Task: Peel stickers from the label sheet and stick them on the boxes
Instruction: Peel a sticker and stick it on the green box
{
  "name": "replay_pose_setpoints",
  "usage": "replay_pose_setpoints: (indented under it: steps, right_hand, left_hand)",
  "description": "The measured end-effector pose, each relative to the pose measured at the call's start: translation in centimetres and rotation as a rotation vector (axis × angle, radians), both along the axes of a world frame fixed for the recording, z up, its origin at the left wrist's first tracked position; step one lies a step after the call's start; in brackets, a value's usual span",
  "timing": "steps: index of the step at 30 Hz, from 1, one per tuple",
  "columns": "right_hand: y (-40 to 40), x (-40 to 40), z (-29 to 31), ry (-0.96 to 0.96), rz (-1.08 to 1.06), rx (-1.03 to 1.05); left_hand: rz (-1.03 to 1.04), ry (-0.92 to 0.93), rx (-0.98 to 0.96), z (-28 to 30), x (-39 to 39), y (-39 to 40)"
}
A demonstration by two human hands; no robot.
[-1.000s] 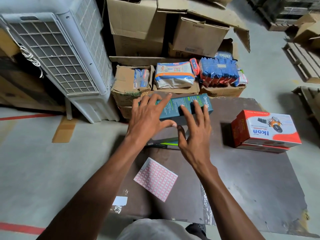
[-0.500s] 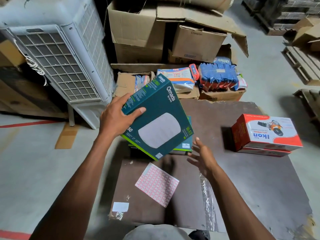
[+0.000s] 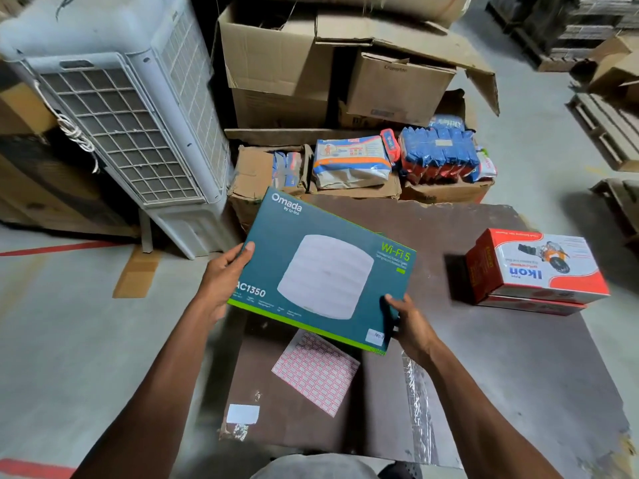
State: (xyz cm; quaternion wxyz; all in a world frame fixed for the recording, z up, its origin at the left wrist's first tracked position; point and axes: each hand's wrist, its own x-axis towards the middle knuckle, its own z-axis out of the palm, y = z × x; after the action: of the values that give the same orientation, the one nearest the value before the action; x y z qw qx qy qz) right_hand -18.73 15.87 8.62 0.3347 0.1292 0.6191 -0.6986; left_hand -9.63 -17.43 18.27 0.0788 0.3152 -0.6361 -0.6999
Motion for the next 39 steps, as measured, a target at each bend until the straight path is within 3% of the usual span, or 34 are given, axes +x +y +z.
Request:
replay_pose_setpoints:
  steps: [3, 10, 18, 22, 32, 35, 39]
  right_hand:
    - [-0.1, -0.5, -1.1, 0.064, -0.037, 0.083]
    - [-0.2, -3.4, -2.7, 0.173, -0.143, 0.128]
    - [-2.6, -8.6, -4.1, 0.226, -0.063, 0.208]
    - [-3.9, -10.4, -5.0, 0.245, -0.028, 0.218]
    - [-4.8, -11.3, -6.3, 0.239, -0.066, 0.254]
    - [-4.9, -11.1, -5.9, 0.254, -0.082, 0.318]
    - [-4.6, -8.6, -4.9, 0.446, -0.203, 0.543]
  left_hand:
    - [0.011, -0.036, -0.049, -2.2, -0.6, 0.1]
    - [-0.176, -0.154, -0.141, -7.4, -2.0, -0.7]
    - [-0.19, -0.198, -0.25, -11.2, -4.6, -1.4]
    - [-0.123, -0.23, -0.215, -12.8, -5.8, -1.9]
    - [-0.11, -0.248, -0.288, -14.1, -6.1, -2.2]
    - [-0.019, -0.252, -0.34, -13.5, -5.7, -1.3]
    - [0.336, -0.081, -0.592, -14.8, -2.8, 0.7]
